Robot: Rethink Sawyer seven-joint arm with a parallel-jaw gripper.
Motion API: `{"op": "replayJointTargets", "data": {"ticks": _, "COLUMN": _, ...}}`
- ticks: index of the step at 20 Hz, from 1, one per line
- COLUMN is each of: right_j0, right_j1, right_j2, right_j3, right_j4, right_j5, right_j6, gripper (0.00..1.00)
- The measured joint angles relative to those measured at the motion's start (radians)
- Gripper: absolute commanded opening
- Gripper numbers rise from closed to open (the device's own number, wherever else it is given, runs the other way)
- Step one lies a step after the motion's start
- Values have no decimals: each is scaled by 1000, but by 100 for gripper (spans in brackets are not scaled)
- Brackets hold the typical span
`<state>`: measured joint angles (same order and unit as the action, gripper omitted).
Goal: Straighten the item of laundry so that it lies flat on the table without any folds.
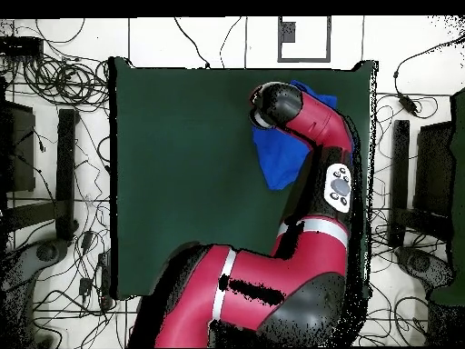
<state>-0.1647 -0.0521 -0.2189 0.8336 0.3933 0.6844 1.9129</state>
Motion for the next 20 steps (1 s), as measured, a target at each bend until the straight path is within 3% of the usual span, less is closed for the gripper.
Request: {"op": "replayJointTargets", "data": {"ticks": 20, "right_j0": 38, "right_j1": 11, "right_j2": 30, "right_j3": 20, "right_j4": 0, "right_j5": -145, "right_j6": 0, "gripper": 0}}
